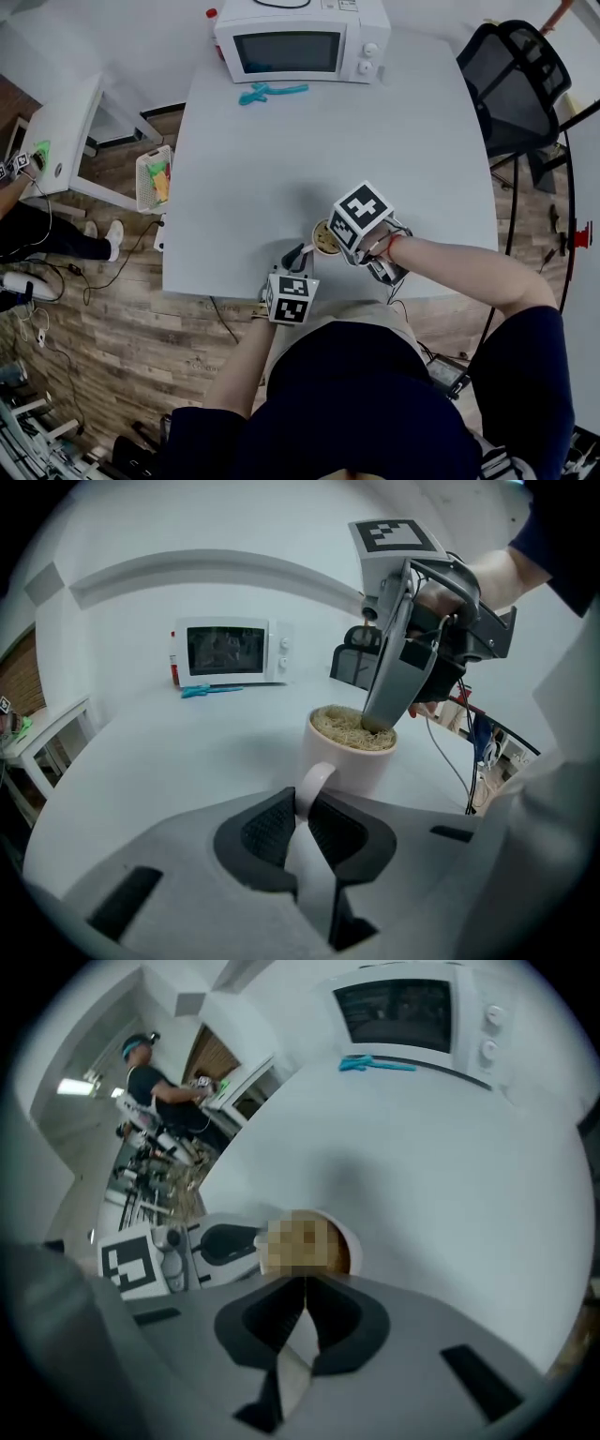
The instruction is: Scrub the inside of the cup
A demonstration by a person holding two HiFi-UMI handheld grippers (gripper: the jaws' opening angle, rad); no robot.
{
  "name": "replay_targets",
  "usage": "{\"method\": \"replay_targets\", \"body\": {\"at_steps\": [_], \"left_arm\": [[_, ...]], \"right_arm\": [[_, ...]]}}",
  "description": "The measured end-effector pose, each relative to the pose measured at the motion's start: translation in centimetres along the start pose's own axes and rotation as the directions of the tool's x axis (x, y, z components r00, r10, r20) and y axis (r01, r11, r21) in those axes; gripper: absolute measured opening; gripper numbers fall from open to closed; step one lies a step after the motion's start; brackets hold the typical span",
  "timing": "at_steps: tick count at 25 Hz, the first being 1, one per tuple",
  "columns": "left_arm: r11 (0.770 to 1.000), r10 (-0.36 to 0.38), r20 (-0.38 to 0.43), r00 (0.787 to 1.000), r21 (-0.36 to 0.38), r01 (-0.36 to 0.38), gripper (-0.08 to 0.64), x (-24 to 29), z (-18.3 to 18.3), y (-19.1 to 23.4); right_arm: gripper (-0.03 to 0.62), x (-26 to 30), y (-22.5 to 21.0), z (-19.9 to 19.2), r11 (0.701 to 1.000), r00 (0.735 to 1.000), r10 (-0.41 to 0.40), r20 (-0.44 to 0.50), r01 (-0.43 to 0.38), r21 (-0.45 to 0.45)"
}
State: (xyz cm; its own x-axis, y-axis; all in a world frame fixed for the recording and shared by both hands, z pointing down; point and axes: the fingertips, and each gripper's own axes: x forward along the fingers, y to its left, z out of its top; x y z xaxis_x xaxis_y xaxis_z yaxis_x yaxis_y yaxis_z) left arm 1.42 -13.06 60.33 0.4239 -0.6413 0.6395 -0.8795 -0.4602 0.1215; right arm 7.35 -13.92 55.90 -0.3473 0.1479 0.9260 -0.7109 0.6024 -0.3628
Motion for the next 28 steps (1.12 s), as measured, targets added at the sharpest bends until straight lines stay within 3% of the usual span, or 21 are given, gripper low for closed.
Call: {"method": "replay_targets", "body": {"at_steps": [3,5,8,11,15,19,20,21,24,28], "left_arm": [[1.0,0.0,-0.008,1.0,-0.001,0.0,0.048,0.0,-0.1,0.0],[1.0,0.0,-0.012,1.0,-0.003,0.0,0.048,0.0,-0.1,-0.1],[1.0,0.0,-0.014,1.0,-0.006,0.0,0.048,0.0,-0.1,-0.1],[1.0,0.001,-0.017,1.0,-0.008,-0.002,0.049,0.1,-0.2,-0.1],[1.0,0.0,-0.02,1.0,-0.003,0.0,0.048,0.0,-0.2,-0.1],[1.0,-0.005,-0.022,1.0,-0.004,0.004,0.048,0.0,-0.2,-0.1],[1.0,-0.006,-0.023,1.0,-0.005,0.005,0.049,0.0,-0.2,-0.1],[1.0,-0.006,-0.023,1.0,-0.005,0.006,0.048,0.0,-0.2,-0.1],[1.0,-0.007,-0.027,1.0,-0.008,0.007,0.048,0.1,-0.1,0.0],[1.0,-0.02,-0.034,0.999,0.0,0.02,0.048,0.1,-0.1,0.0]], "right_arm": [[0.031,0.2,0.2,0.1,0.973,0.996,-0.022,-0.082,0.003,-0.23],[0.031,0.2,0.1,0.2,0.924,0.99,-0.055,-0.127,0.002,-0.382],[0.031,0.3,0.1,0.2,0.841,0.98,-0.103,-0.168,-0.004,-0.54],[0.031,0.3,0.0,0.3,0.748,0.972,-0.136,-0.191,-0.026,-0.664],[0.031,0.4,0.6,0.5,0.574,0.964,-0.148,-0.219,-0.096,-0.813],[0.031,0.4,0.9,0.5,0.471,0.957,-0.144,-0.252,-0.158,-0.868],[0.031,0.4,0.9,0.5,0.434,0.956,-0.153,-0.252,-0.164,-0.886],[0.031,0.3,0.9,0.6,0.374,0.955,-0.167,-0.245,-0.169,-0.912],[0.031,0.6,1.2,0.6,0.131,0.95,-0.228,-0.214,-0.188,-0.973],[0.031,1.0,0.8,0.7,-0.11,0.939,-0.304,-0.159,-0.2,-0.974]]}}
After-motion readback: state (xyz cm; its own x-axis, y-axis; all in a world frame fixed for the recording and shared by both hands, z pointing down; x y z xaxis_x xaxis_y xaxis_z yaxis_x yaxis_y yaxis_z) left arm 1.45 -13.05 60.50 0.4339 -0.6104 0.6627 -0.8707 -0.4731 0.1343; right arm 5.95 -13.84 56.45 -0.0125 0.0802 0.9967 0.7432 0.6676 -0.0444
